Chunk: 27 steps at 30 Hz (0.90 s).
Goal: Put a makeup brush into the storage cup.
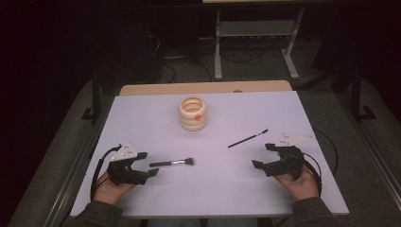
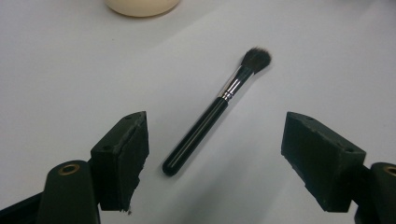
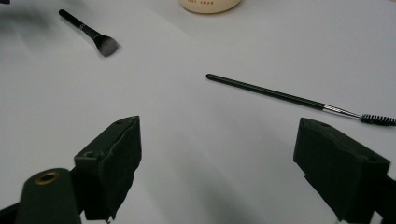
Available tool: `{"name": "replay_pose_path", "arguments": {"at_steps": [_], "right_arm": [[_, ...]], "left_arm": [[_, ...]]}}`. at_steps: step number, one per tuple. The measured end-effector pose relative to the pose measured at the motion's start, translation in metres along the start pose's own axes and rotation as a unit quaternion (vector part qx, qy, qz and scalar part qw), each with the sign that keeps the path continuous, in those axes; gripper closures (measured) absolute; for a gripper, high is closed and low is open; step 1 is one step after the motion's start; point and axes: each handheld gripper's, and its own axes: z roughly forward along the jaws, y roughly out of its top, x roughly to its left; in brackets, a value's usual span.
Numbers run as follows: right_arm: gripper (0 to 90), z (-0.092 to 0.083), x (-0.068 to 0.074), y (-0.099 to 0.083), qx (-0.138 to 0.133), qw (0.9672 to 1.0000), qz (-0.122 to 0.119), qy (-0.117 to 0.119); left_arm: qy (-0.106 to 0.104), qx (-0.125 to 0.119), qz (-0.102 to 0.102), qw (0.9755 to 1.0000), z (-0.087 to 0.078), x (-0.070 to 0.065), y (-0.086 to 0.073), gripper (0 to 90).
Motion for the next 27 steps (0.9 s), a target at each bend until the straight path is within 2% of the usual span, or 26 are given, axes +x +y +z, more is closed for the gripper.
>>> {"name": "replay_pose_path", "arguments": {"at_steps": [6,8,10,17,18,23,25,27], "right_arm": [[14.3,0.001,0.000,0.000,0.000,1.0000,0.001,0.000],[14.3,0.002,0.000,0.001,-0.002,1.0000,-0.005,0.000],[14.2,0.002,0.000,0.001,-0.001,1.0000,-0.004,-0.001],[14.3,0.001,0.000,0.000,-0.007,1.0000,0.000,-0.004],[14.3,0.000,0.000,0.001,-0.006,1.0000,0.002,-0.004],[14.3,0.001,0.000,0.001,-0.009,1.0000,-0.004,-0.003],[14.3,0.001,0.000,0.002,-0.005,1.0000,0.000,-0.001],[14.3,0.001,0.001,0.002,-0.006,1.0000,0.000,0.000]], "left_arm": [[-0.005,0.004,0.009,0.9999,0.001,0.000,0.002,23.5],[-0.007,0.001,0.005,1.0000,0.001,-0.001,0.002,23.8],[-0.009,0.006,0.014,0.9998,0.000,-0.001,0.003,23.9],[-0.007,0.010,0.022,0.9997,0.003,-0.001,0.004,23.9],[-0.009,0.022,0.037,0.9990,0.007,-0.004,0.006,23.9],[-0.012,0.041,0.054,0.9976,0.007,-0.006,0.011,24.0],[-0.026,0.041,0.053,0.9974,0.007,-0.005,0.014,26.3],[-0.036,0.051,0.072,0.9955,0.007,-0.003,0.022,27.2]]}}
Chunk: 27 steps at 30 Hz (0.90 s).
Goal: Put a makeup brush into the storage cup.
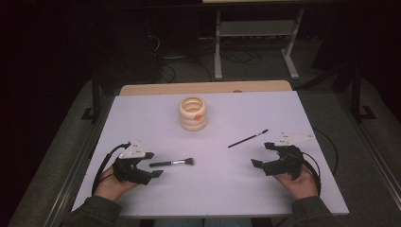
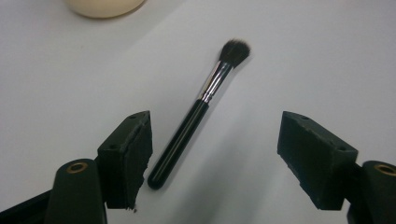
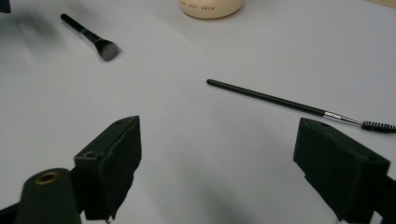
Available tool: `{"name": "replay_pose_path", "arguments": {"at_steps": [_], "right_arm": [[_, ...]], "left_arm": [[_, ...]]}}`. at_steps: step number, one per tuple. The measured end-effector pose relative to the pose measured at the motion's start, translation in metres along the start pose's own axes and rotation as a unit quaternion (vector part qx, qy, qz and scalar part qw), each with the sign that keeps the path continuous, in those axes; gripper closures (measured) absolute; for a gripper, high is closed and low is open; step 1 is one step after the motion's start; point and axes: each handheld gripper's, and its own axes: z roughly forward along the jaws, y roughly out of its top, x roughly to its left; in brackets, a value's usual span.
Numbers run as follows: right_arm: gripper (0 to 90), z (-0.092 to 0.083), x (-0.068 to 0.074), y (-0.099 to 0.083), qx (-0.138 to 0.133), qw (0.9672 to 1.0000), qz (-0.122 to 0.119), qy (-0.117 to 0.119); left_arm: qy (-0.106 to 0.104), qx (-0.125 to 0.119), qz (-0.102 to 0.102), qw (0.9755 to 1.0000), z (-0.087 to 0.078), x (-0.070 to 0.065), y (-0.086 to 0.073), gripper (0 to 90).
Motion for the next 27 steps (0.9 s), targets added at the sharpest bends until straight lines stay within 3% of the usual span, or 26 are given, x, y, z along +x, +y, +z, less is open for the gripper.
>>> {"name": "replay_pose_path", "arguments": {"at_steps": [5,6,11,14,16,17,18,23,24,27], "right_arm": [[14.4,0.000,0.001,0.001,0.001,0.9999,-0.011,0.000],[14.3,0.000,0.002,0.002,0.001,0.9999,-0.012,0.004],[14.3,0.000,0.002,0.002,0.001,0.9999,-0.010,0.008],[14.4,0.000,0.001,0.003,0.001,0.9999,-0.011,0.010],[14.4,-0.001,0.002,0.004,-0.001,0.9999,-0.011,0.010],[14.5,0.000,0.002,0.004,-0.002,0.9999,-0.011,0.011],[14.5,0.000,0.002,0.004,-0.001,0.9998,-0.014,0.011],[14.6,0.000,0.002,0.005,-0.002,0.9998,-0.015,0.013],[14.6,0.000,0.002,0.005,-0.002,0.9998,-0.014,0.014],[14.6,0.000,0.001,0.005,-0.001,0.9998,-0.010,0.016]], "left_arm": [[-0.004,0.021,0.017,0.9996,0.000,0.005,0.010,28.7],[-0.004,0.033,0.029,0.9990,0.002,0.010,0.019,28.6],[-0.009,0.067,0.046,0.9967,0.010,0.017,0.030,30.3],[-0.016,0.089,0.055,0.9944,0.017,0.021,0.034,32.3],[-0.041,0.103,0.052,0.9925,0.022,0.023,0.035,37.6],[-0.042,0.107,0.042,0.9925,0.025,0.023,0.036,39.5],[-0.042,0.119,0.054,0.9905,0.027,0.026,0.037,39.3],[-0.058,0.144,0.059,0.9862,0.039,0.028,0.039,45.3],[-0.059,0.152,0.071,0.9840,0.041,0.029,0.040,46.9],[-0.062,0.162,0.076,0.9819,0.047,0.030,0.040,53.3]]}}
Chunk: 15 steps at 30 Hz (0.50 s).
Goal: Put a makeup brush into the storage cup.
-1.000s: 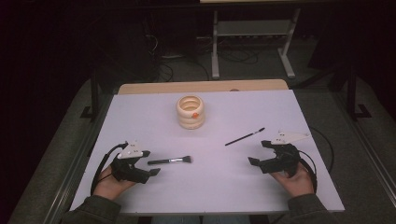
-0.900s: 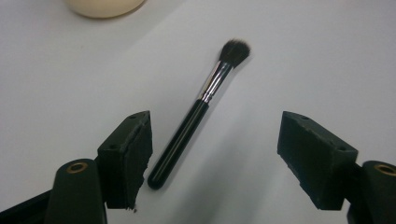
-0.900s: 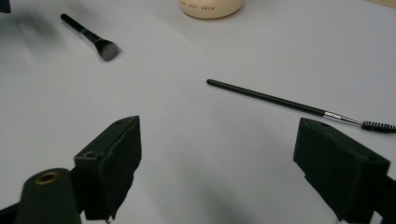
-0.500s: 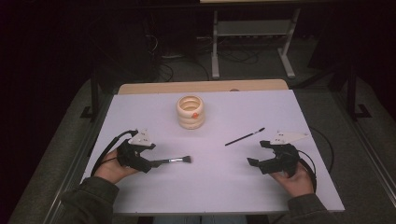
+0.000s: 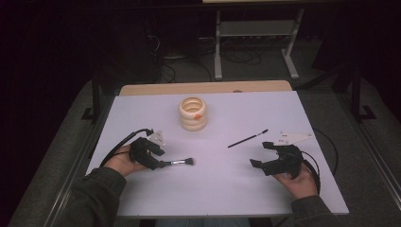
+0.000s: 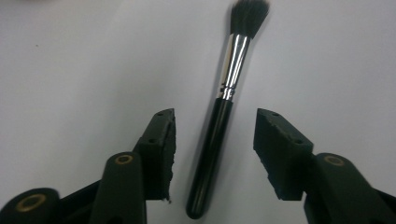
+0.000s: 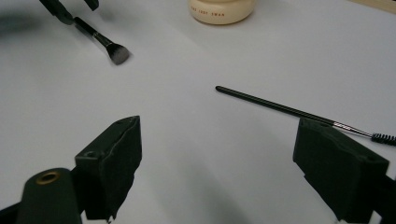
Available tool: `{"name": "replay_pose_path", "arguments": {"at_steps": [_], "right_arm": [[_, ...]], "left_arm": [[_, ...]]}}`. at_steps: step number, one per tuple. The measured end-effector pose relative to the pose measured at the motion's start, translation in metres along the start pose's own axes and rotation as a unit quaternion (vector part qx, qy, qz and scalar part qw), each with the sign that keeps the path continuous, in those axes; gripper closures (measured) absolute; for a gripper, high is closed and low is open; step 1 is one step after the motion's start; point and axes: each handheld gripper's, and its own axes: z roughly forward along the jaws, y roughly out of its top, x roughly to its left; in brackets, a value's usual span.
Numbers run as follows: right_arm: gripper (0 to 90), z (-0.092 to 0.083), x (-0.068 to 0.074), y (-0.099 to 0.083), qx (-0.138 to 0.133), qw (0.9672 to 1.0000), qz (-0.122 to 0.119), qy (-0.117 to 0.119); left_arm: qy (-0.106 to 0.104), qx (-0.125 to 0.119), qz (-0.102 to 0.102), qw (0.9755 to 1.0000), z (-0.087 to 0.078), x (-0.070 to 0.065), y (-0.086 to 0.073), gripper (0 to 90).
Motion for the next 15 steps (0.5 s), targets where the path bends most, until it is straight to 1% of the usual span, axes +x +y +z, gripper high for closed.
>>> {"name": "replay_pose_path", "arguments": {"at_steps": [1,3,4,6,9,12,14,15], "right_arm": [[14.6,0.0002,0.0000,-0.0002,0.000,1.0000,-0.001,0.000],[14.6,0.0001,0.0010,-0.0004,0.004,1.0000,0.000,0.002],[14.9,0.0000,0.0013,-0.0005,0.003,1.0000,-0.005,0.001],[15.0,-0.0008,0.0031,-0.0003,0.003,1.0000,-0.006,-0.002],[15.0,-0.0017,0.0033,-0.0002,0.000,0.9999,-0.010,-0.003],[15.0,-0.0010,0.0026,0.0002,0.001,1.0000,-0.005,-0.002],[15.0,-0.0008,0.0023,0.0000,0.002,1.0000,-0.006,-0.001],[15.0,-0.0003,0.0020,-0.0001,0.004,1.0000,-0.008,0.000]], "left_arm": [[-0.001,0.003,-0.001,1.0000,0.0015,0.0006,0.0004,53.7],[-0.003,0.013,0.007,0.9999,0.0034,0.0018,0.0014,57.7],[-0.002,0.013,0.008,0.9999,0.0043,0.0018,0.0018,58.7],[-0.010,0.017,0.010,0.9998,0.0061,0.0024,0.0032,60.5],[-0.017,0.031,0.013,0.9993,0.0081,0.0024,0.0054,62.4],[-0.018,0.041,0.020,0.9988,0.0087,0.0025,0.0066,64.7],[-0.020,0.044,0.020,0.9986,0.0090,0.0025,0.0070,65.3],[-0.017,0.047,0.024,0.9984,0.0091,0.0027,0.0077,65.4]]}}
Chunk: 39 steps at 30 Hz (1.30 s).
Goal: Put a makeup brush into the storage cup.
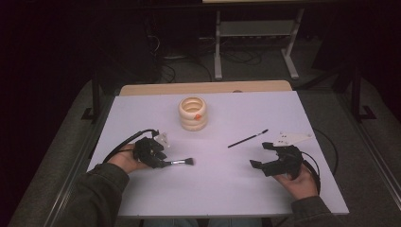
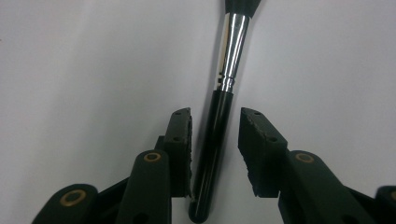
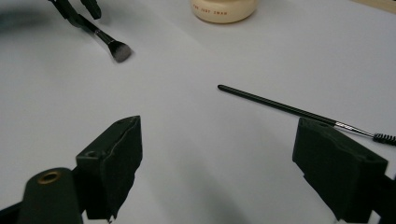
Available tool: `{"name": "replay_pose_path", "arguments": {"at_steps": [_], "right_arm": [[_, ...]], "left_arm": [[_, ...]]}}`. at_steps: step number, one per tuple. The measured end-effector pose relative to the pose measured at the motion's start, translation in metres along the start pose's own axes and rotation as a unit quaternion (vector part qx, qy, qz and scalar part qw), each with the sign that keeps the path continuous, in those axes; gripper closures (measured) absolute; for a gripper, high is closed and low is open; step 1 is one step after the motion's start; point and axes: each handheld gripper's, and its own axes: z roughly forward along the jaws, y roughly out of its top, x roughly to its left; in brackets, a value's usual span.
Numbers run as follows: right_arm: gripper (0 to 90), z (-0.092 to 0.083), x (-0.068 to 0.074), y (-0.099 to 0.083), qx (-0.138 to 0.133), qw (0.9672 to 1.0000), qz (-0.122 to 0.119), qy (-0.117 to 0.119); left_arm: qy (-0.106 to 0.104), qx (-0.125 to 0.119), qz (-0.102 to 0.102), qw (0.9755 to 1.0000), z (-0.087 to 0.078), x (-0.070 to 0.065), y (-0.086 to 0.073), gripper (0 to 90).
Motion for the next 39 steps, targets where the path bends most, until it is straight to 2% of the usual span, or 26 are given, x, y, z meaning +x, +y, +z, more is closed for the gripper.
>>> {"name": "replay_pose_path", "arguments": {"at_steps": [5,9,13,19,22,32,34,36,39], "right_arm": [[15.0,0.001,0.000,0.000,0.003,1.0000,0.001,0.007],[15.0,0.001,0.000,0.000,0.002,1.0000,0.000,0.009],[15.4,0.000,0.003,0.000,0.000,1.0000,-0.004,0.008],[15.4,0.002,0.004,-0.001,0.002,0.9999,-0.006,0.011],[15.4,0.005,0.006,-0.001,0.009,0.9999,-0.007,0.012],[15.4,0.010,0.008,-0.002,0.018,0.9997,-0.007,0.016],[15.5,0.009,0.008,-0.002,0.017,0.9997,-0.004,0.018],[15.7,0.010,0.008,-0.001,0.015,0.9996,0.000,0.023],[15.7,0.009,0.008,0.001,0.021,0.9994,0.006,0.026]], "left_arm": [[0.006,0.006,0.005,1.0000,0.001,-0.001,0.005,64.1],[0.003,0.022,0.015,0.9997,0.005,-0.001,0.007,64.5],[0.001,0.044,0.025,0.9987,0.011,-0.003,0.009,69.3],[-0.006,0.050,0.029,0.9983,0.012,-0.003,0.011,75.3],[-0.007,0.050,0.025,0.9984,0.012,-0.002,0.011,79.3],[-0.009,0.053,0.010,0.9985,0.011,-0.001,0.011,80.1],[-0.004,0.054,0.008,0.9985,0.010,-0.001,0.011,80.1],[-0.014,0.046,-0.004,0.9988,0.007,0.000,0.010,80.1],[-0.015,0.029,-0.008,0.9994,0.000,-0.002,0.010,80.1]]}}
